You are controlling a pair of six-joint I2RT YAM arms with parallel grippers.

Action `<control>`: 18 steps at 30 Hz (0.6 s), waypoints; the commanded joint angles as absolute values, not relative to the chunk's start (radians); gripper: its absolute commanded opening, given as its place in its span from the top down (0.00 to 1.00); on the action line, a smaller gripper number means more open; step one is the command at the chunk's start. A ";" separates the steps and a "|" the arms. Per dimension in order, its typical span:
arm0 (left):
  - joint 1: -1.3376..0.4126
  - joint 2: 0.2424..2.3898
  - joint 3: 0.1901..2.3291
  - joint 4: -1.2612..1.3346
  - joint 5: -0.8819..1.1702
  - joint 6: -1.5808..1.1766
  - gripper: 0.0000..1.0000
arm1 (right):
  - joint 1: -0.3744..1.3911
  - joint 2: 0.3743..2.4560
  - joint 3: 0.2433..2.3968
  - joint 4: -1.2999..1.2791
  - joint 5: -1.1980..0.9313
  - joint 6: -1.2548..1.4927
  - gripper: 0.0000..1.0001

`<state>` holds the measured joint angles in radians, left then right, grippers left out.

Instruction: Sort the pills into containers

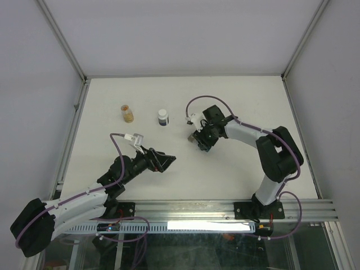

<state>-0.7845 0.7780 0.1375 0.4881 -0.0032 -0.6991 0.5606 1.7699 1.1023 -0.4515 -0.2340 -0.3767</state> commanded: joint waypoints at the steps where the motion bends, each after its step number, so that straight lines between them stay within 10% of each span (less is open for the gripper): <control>1: -0.786 0.770 0.085 0.663 0.088 -0.702 0.06 | 0.554 1.618 0.990 -0.487 -0.341 -0.601 0.71; 18: -0.787 0.989 0.038 0.956 0.192 -0.851 0.11 | 0.572 1.460 0.792 -0.595 -0.531 -1.028 0.57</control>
<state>-0.7849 0.9756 0.0402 0.8333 0.1596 -0.8204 0.5583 1.4784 0.7967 -0.5972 -0.4812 -0.9443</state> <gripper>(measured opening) 0.891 0.448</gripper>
